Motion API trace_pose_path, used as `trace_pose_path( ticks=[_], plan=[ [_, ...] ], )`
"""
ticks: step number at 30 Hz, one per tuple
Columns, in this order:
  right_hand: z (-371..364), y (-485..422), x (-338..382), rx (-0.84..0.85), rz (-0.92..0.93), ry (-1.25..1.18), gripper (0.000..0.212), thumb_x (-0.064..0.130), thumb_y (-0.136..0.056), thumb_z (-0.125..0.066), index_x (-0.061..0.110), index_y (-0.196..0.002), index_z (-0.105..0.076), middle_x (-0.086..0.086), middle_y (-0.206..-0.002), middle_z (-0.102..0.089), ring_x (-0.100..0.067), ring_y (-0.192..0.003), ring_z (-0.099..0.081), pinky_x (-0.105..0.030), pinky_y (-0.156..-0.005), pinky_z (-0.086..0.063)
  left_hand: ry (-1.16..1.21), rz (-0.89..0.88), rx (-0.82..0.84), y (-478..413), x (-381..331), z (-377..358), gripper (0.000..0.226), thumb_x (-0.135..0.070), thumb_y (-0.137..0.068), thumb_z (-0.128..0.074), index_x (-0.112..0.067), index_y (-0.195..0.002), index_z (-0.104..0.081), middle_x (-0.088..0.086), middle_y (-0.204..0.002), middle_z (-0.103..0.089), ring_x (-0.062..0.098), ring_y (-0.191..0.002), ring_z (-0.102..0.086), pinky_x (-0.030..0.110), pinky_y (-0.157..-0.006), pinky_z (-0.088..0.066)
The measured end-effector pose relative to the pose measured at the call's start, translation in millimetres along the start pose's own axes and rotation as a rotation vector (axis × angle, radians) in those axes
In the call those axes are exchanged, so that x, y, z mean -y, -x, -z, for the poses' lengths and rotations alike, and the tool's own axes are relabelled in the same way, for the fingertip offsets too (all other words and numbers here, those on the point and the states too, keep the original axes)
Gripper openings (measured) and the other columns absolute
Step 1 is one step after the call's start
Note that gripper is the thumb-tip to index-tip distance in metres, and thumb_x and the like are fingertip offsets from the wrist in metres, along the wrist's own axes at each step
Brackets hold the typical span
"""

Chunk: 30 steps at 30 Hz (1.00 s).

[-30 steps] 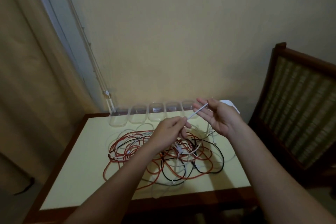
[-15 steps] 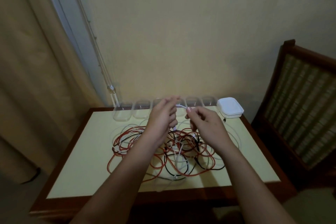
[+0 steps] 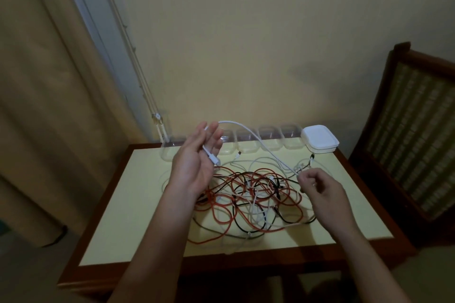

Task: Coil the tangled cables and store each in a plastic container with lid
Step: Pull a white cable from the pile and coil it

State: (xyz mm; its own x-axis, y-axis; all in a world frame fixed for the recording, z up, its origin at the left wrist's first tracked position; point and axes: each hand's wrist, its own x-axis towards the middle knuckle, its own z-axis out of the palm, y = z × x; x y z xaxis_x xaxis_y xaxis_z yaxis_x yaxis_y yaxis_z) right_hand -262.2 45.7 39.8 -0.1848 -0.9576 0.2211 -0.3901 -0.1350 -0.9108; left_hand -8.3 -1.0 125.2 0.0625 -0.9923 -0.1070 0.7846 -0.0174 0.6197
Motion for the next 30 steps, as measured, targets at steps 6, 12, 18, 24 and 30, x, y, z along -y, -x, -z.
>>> trace_pose_path(
  ticks=[6,12,18,24,30],
  plan=[
    [-12.3,-11.5,17.9,0.17,0.329,0.506,0.016,0.023,-0.097,-0.063,0.028,-0.082,-0.061,0.02,-0.071,-0.057,-0.007,-0.073,-0.056,-0.017,-0.062,-0.034,-0.379,-0.219,0.061,9.9,10.5,-0.9,0.031,-0.013,-0.102,-0.052,-0.009,-0.133,-0.053,0.013,-0.111,-0.075,0.023,-0.104,-0.072,0.029,-0.089,-0.058],
    [-19.2,-13.5,51.1,0.201,0.502,0.575,0.025,0.041,-0.099,-0.042,0.028,-0.085,-0.057,0.014,-0.077,-0.06,-0.014,-0.073,-0.056,-0.035,-0.06,-0.045,-0.963,-0.319,0.198,12.2,24.6,5.5,0.031,-0.019,-0.104,-0.052,-0.02,-0.135,-0.054,0.002,-0.106,-0.076,0.013,-0.098,-0.073,0.027,-0.087,-0.058],
    [-28.9,-34.5,70.2,0.059,0.53,0.44,0.024,0.039,-0.102,-0.046,0.031,-0.082,-0.056,0.016,-0.072,-0.05,-0.012,-0.07,-0.05,-0.036,-0.059,-0.041,-1.033,-0.175,0.309,16.9,45.0,-2.7,0.029,-0.022,-0.108,-0.043,-0.018,-0.131,-0.061,-0.003,-0.071,-0.063,0.014,-0.052,-0.055,0.023,-0.056,-0.046],
    [-40.9,-37.9,75.7,0.055,0.344,0.209,0.019,0.041,-0.102,-0.055,0.03,-0.099,-0.069,0.013,-0.087,-0.068,0.001,-0.078,-0.06,-0.021,-0.068,-0.044,-0.368,0.24,0.204,13.4,40.7,-21.8,0.032,-0.014,-0.106,-0.038,-0.003,-0.126,-0.06,-0.007,-0.052,-0.021,0.004,-0.037,-0.015,0.022,-0.041,-0.008],
    [-45.6,-32.7,80.9,0.086,0.195,-0.07,0.038,0.032,-0.104,-0.054,0.022,-0.068,-0.059,0.006,-0.058,-0.059,-0.001,-0.048,-0.043,-0.014,-0.05,-0.032,-0.401,0.138,0.128,11.9,44.4,-24.4,0.02,-0.022,-0.104,-0.052,-0.009,-0.114,-0.063,-0.005,-0.054,-0.032,0.006,-0.041,-0.027,0.018,-0.039,-0.021]
  ],
)
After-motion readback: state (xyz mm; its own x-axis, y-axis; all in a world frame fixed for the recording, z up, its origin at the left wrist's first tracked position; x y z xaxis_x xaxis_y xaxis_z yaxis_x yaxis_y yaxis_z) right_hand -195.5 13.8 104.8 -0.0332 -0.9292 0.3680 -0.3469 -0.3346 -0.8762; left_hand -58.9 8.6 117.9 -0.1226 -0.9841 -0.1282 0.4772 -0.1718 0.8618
